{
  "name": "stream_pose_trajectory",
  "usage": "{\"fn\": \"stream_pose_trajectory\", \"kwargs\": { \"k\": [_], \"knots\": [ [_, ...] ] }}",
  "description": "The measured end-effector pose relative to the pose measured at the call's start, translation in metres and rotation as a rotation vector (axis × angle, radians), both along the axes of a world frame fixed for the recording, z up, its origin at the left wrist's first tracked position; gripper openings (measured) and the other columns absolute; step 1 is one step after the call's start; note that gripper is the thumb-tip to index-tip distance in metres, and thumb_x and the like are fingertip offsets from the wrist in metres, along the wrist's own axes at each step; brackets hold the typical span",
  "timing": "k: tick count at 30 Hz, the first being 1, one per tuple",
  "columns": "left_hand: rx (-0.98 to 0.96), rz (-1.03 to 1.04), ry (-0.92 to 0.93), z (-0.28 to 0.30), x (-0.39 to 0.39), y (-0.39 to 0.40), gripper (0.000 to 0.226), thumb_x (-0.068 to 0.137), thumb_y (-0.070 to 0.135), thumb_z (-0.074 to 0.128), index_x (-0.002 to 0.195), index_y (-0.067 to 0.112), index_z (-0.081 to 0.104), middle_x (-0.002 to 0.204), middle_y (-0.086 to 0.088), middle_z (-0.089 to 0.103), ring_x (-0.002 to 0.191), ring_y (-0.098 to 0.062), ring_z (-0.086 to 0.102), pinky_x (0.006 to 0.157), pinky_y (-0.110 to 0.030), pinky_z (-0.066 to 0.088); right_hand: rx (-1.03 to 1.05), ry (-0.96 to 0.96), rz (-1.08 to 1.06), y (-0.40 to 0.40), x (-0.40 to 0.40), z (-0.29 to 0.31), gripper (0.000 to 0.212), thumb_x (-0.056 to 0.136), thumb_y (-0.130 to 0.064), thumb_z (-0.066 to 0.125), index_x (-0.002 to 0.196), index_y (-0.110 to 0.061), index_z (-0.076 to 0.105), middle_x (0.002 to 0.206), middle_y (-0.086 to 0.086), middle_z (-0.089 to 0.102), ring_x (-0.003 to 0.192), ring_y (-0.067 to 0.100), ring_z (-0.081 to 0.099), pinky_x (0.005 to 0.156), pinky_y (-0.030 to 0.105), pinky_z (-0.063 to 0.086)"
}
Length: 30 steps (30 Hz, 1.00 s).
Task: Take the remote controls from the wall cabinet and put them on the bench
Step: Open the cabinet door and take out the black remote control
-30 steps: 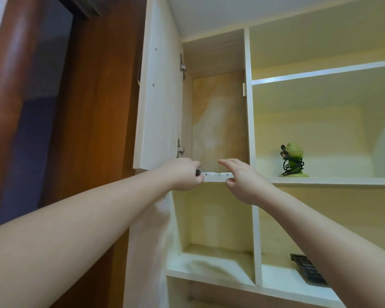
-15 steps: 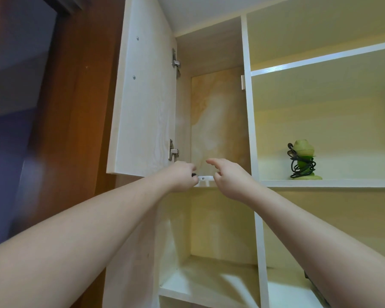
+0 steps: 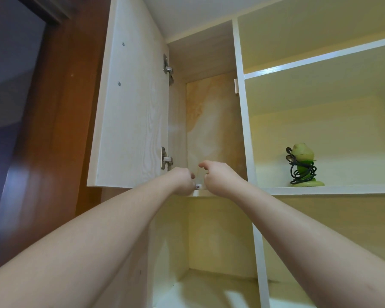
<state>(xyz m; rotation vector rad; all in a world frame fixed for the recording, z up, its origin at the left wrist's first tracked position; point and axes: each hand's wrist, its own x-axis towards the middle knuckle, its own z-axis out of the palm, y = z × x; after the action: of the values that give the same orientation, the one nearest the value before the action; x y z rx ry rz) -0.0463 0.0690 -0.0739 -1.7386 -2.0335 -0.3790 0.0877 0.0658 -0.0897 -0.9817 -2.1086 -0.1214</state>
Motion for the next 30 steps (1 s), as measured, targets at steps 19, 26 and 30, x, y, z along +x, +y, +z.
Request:
{"fn": "stream_pose_trajectory", "kwargs": {
  "k": [19, 26, 30],
  "knots": [
    [0.033, -0.063, 0.147, 0.007, -0.010, -0.002, 0.030, 0.093, 0.031, 0.054, 0.108, 0.010, 0.070, 0.106, -0.009, 0.071, 0.098, -0.027, 0.064, 0.083, -0.037, 0.054, -0.033, 0.007, -0.064, 0.040, -0.007, 0.008, 0.059, 0.088, 0.000, 0.033, 0.141, -0.025, 0.043, 0.139, 0.005, 0.051, 0.100, 0.023, 0.060, 0.081, 0.036, 0.055],
    [0.084, -0.074, 0.153, 0.002, -0.007, -0.008, 0.032, 0.093, 0.020, 0.046, 0.119, 0.016, 0.064, 0.111, -0.008, 0.067, 0.102, -0.027, 0.061, 0.080, -0.032, 0.051, -0.038, -0.115, -0.049, 0.048, -0.013, 0.004, 0.059, 0.087, 0.000, 0.031, 0.130, -0.030, 0.057, 0.133, 0.002, 0.059, 0.111, 0.024, 0.059, 0.093, 0.037, 0.052],
    [0.103, -0.108, 0.091, 0.000, -0.011, -0.010, 0.029, 0.092, 0.024, 0.049, 0.117, 0.020, 0.064, 0.108, -0.005, 0.064, 0.096, -0.022, 0.057, 0.078, -0.030, 0.049, -0.040, -0.136, -0.077, 0.049, -0.014, 0.002, 0.055, 0.087, -0.003, 0.032, 0.121, -0.033, 0.064, 0.123, 0.002, 0.063, 0.099, 0.025, 0.062, 0.088, 0.038, 0.055]
  ]
}}
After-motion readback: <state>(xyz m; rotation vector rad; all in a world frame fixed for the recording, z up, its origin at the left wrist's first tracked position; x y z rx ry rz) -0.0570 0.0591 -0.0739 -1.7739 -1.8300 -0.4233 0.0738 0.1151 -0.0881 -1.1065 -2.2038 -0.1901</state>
